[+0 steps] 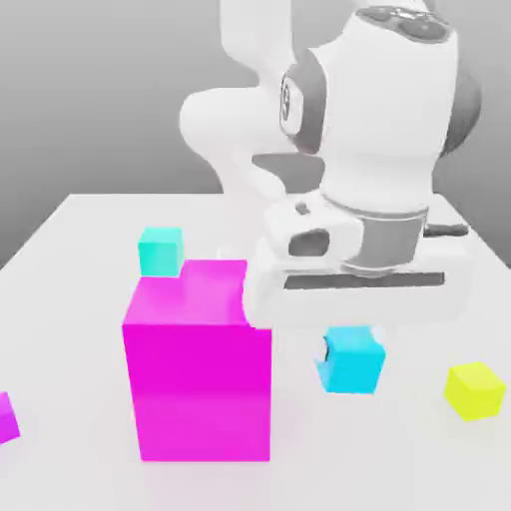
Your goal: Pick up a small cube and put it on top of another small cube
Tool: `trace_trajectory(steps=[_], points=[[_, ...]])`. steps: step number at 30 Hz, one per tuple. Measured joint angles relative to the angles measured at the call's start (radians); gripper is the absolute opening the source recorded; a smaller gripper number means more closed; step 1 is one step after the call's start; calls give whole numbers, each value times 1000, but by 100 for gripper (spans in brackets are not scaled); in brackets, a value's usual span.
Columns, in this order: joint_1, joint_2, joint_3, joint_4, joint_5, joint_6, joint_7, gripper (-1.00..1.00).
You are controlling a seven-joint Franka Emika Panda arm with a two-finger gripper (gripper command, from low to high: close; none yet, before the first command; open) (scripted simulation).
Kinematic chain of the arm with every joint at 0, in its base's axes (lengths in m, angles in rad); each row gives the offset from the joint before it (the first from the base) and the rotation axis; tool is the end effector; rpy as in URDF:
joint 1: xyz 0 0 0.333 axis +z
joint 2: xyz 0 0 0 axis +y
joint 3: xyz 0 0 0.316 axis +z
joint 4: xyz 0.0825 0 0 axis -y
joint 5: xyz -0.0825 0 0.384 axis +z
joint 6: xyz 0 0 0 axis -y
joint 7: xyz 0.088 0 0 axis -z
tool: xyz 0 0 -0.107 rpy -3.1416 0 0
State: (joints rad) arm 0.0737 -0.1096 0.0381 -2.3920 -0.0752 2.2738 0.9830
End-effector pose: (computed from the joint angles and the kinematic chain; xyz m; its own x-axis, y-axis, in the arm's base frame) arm 0.4765 0.0516 0.3601 0.6804 -0.7315 0.0451 -0.7329 -0.6790 0.0424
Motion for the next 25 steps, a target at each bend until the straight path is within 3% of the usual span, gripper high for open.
trace_trajectory(steps=[17,21,22,25], points=[[-354,-611,-106,-273,25,-328,547,-100],[-375,-597,-116,-379,22,-207,574,-100],[-377,-587,-117,-402,21,-174,575,100],[-377,-587,-117,-402,22,-174,575,100]])
